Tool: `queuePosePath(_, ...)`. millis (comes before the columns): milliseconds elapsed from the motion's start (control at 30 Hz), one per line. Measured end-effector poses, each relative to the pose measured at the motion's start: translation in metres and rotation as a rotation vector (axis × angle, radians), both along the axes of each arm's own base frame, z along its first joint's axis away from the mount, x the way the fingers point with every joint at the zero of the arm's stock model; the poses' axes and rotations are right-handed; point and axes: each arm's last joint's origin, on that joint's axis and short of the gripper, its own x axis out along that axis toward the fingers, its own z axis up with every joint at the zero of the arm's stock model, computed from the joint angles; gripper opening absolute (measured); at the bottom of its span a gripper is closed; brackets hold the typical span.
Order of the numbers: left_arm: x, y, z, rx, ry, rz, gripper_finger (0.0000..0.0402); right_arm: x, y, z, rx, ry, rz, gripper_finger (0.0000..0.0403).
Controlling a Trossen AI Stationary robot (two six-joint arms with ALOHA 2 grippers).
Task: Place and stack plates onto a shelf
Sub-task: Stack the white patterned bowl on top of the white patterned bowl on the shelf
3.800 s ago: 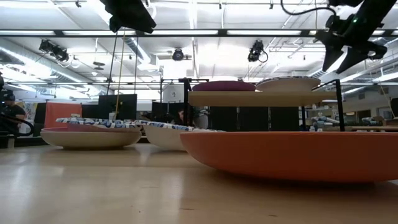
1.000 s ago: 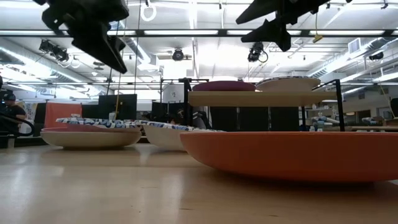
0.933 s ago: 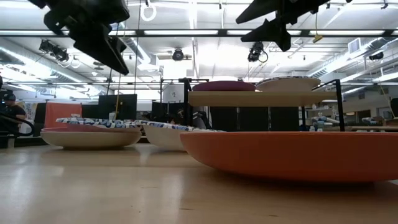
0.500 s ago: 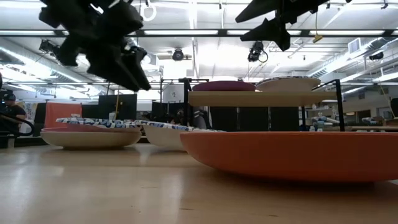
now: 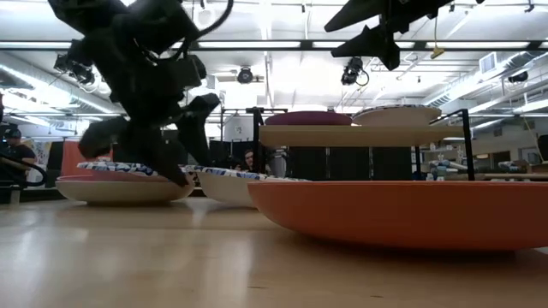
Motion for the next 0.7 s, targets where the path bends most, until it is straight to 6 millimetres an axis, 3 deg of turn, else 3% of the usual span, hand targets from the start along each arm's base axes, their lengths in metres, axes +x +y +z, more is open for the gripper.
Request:
queuePosePath(233,0.0037,0.0003,-0.0063,0.02,0.005,0.005,0.0217,0.0,0.0,0.0,0.0,0.001,0.0,0.0226)
queuePosePath(700,0.0039,0.0021,-0.006,0.057,-0.002,0.037,0.0117,0.0,0.0,0.0,0.0,0.0,0.0,0.0226)
